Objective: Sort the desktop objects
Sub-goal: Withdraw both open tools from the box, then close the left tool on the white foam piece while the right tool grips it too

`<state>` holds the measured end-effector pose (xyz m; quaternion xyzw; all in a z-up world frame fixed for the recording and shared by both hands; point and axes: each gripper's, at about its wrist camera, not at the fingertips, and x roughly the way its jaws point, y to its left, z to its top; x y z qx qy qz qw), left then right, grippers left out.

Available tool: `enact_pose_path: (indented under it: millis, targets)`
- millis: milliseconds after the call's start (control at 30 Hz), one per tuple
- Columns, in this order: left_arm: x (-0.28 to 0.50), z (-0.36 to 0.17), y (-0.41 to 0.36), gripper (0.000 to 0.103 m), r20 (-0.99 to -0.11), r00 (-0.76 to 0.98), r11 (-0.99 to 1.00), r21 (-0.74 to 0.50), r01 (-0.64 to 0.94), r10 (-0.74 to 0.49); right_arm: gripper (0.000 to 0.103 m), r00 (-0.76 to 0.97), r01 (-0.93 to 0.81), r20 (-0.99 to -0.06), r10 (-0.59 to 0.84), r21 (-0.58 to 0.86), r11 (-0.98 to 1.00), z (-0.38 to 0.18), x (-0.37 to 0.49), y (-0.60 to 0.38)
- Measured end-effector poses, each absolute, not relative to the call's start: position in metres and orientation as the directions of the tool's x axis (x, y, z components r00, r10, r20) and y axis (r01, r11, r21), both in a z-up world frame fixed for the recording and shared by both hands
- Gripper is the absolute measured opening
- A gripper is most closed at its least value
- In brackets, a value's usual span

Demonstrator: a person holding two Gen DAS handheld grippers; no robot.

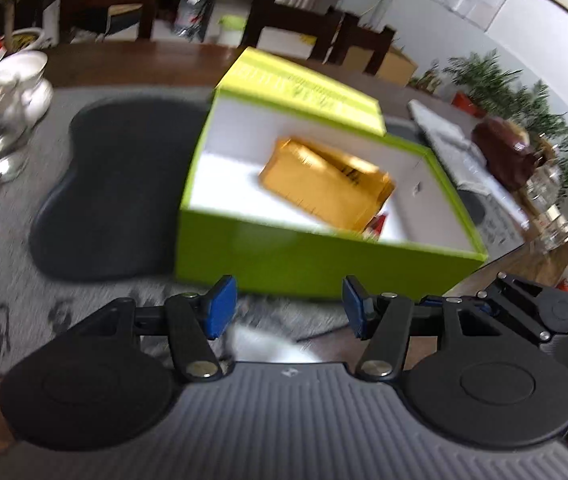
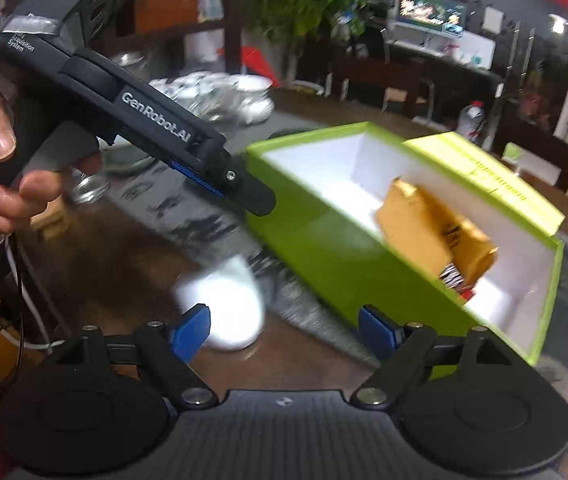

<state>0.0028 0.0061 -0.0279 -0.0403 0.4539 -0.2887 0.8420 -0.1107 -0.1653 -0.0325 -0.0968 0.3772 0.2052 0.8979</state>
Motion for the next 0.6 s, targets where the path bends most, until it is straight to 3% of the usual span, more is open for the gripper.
enact_pose_path:
  millis: [233, 600]
  targets:
    - [-0.003, -0.050, 0.018, 0.066, -0.775, 0.388, 0.849, -0.348, 0.396, -0.499, 0.097, 0.578, -0.485, -0.749, 0.323, 0.002, 0.874, -0.052, -0.107, -0.152]
    - [-0.003, -0.066, 0.015, 0.071, -0.812, 0.360, 0.868, -0.326, 0.374, -0.460, 0.097, 0.539, -0.498, -0.772, 0.338, 0.032, 0.867, -0.070, -0.097, -0.140]
